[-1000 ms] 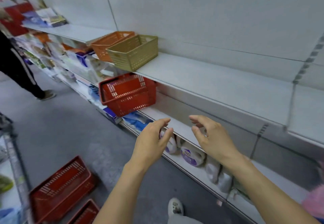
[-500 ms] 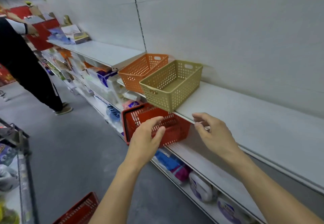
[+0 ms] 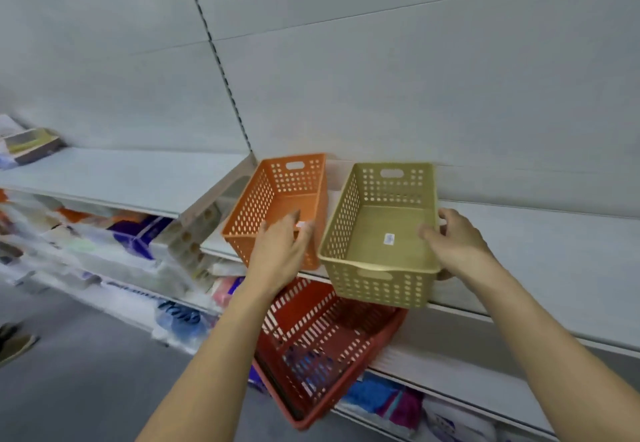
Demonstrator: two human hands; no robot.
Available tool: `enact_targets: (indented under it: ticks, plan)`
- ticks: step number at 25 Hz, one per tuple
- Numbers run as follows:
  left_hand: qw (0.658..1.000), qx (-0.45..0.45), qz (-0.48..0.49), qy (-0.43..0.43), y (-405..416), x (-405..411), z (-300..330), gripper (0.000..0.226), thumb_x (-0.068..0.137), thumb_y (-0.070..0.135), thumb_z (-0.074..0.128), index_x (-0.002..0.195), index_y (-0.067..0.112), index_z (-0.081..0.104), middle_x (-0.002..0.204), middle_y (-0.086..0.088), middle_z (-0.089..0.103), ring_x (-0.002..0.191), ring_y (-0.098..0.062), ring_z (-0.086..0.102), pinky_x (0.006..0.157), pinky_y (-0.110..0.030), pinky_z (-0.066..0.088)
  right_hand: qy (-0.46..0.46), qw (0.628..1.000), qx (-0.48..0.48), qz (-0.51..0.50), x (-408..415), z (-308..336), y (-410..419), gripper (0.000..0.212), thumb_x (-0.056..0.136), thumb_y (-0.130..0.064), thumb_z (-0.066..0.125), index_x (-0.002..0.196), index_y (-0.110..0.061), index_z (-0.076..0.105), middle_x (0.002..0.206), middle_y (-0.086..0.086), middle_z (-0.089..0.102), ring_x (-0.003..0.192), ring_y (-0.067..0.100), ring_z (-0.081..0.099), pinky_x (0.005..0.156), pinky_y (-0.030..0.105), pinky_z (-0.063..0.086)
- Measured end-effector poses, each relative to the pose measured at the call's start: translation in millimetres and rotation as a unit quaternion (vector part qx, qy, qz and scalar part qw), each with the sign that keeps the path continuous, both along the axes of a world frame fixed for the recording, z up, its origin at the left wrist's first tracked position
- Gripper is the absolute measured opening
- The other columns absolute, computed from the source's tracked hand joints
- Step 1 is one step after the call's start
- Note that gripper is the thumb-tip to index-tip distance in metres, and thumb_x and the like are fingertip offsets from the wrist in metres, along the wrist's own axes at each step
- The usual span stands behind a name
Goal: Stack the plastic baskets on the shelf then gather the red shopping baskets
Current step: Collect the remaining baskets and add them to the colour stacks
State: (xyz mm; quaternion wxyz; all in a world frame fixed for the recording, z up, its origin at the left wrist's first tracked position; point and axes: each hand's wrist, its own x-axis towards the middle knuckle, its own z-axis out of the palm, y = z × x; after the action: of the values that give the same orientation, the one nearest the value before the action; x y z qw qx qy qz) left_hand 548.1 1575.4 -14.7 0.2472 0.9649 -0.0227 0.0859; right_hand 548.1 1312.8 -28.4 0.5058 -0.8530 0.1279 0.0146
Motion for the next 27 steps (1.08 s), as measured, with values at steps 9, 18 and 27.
enact_targets:
  ticks: [9, 18, 27]
  plan:
    - [0.996, 0.009, -0.089, -0.018, 22, 17, 3, 0.037, 0.097, 0.052, 0.041, 0.092, 0.028, 0.069, 0.09, 0.001, 0.073, 0.085, -0.021, 0.067, 0.073, -0.038, 0.052, 0.018, 0.983, -0.132, -0.123, 2, 1, -3, 0.043, 0.088, -0.026, 0.046, 0.13, -0.032, 0.05, 0.125, 0.004, 0.062, 0.105, 0.032, 0.059, 0.085, 0.041, 0.048]
    - [0.988, -0.045, 0.114, 0.093, 107, 76, -15, 0.031, 0.094, 0.034, 0.048, 0.121, 0.021, 0.058, 0.112, -0.009, 0.072, 0.097, -0.033, 0.068, 0.085, -0.047, 0.055, 0.021, 0.981, -0.153, -0.121, -1, -5, 0, 0.043, 0.088, -0.018, 0.041, 0.127, -0.035, 0.05, 0.114, 0.002, 0.063, 0.095, 0.031, 0.059, 0.08, 0.041, 0.05]
    - [0.978, -0.197, 0.066, 0.019, 51, 29, -18, 0.038, 0.097, 0.028, 0.047, 0.134, 0.027, 0.053, 0.127, -0.006, 0.067, 0.11, -0.031, 0.064, 0.097, -0.052, 0.05, -0.066, 0.973, -0.124, -0.185, -66, 0, -31, 0.041, 0.086, -0.023, 0.048, 0.122, -0.041, 0.053, 0.098, -0.003, 0.069, 0.092, 0.028, 0.063, 0.084, 0.046, 0.05]
